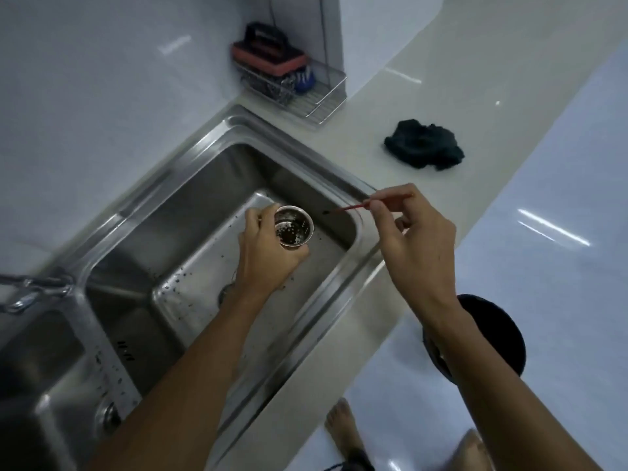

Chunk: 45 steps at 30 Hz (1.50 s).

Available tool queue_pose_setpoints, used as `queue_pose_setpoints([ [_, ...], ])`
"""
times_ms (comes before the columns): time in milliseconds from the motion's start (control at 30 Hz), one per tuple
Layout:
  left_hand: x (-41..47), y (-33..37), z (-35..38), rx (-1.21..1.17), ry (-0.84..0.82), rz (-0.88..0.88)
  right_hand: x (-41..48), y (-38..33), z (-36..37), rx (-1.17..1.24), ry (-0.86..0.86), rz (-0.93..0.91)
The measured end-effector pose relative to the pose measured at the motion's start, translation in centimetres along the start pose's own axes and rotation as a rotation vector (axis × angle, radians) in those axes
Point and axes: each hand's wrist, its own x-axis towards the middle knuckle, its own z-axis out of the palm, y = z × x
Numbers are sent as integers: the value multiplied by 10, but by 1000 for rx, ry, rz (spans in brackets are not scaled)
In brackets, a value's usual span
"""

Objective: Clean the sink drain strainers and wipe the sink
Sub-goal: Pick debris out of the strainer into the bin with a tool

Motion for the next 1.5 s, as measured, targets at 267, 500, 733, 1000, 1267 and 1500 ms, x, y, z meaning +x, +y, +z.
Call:
queue_pose_setpoints([
  [267, -9, 187, 37, 10, 16, 387, 6, 15, -156, 103, 216, 21],
  [500, -57, 289, 154, -64, -161, 531, -22, 97, -268, 57, 349, 176],
  [733, -129, 295, 272, -95, -396, 532, -97, 213, -296, 19, 376, 391],
  [1000, -157, 223, 397, 77, -539, 558, -164, 351, -245, -76, 262, 529],
  [1267, -168, 154, 465, 258, -599, 551, -200, 436, -189, -42, 422, 667],
  [1500, -179, 128, 493, 291, -630, 558, -220, 459, -156, -15, 399, 710],
])
